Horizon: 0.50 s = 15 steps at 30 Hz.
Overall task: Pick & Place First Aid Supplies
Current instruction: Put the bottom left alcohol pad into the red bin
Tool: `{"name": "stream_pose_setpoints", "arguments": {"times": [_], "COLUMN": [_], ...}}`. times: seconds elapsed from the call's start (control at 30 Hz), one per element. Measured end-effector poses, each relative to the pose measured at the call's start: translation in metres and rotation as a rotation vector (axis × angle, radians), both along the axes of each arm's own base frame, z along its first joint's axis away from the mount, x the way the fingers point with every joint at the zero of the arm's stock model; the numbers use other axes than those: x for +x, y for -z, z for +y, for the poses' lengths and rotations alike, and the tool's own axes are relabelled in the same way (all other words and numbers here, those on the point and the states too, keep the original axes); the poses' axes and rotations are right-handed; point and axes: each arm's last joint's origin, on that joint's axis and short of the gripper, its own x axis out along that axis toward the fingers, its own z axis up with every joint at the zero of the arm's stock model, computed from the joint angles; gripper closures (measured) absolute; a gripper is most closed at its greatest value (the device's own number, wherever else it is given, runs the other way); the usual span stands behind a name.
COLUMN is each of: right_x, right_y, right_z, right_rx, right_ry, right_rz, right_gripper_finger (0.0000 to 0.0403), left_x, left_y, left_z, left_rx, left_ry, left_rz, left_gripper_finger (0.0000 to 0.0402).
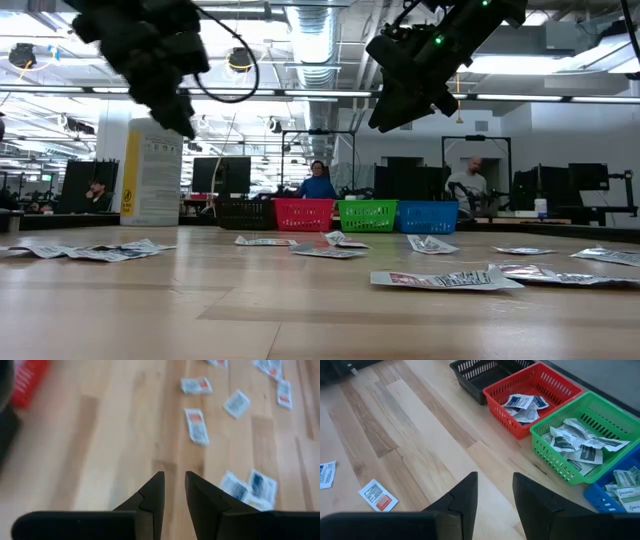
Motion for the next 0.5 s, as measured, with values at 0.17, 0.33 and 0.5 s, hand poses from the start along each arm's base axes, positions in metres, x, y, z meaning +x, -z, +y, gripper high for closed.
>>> {"name": "stream_pose_setpoints", "arguments": {"times": [0.17, 0.33, 0.5], "right_x": [0.0, 0.0, 0.0], "right_y": [0.0, 0.0, 0.0], "right_z": [0.001, 0.0, 0.002], "right_rx": [0.009, 0.01, 0.01], "right_ry": [-0.011, -0.011, -0.017], "right_rz": [0.0, 0.0, 0.0], "right_gripper_finger": [0.0285, 0.0285, 0.0285], "left_x": [-0.011, -0.015, -0.016], "left_y": [0.012, 0.018, 0.023], "left_z": [-0.019, -0.033, -0.041], "left_rx": [-0.029, -0.023, -0.021], "left_ry": [0.05, 0.119, 0.168], "left_rz": [0.011, 0.016, 0.022], "left_gripper_finger": [0.0325, 0.0325, 0.0325]}}
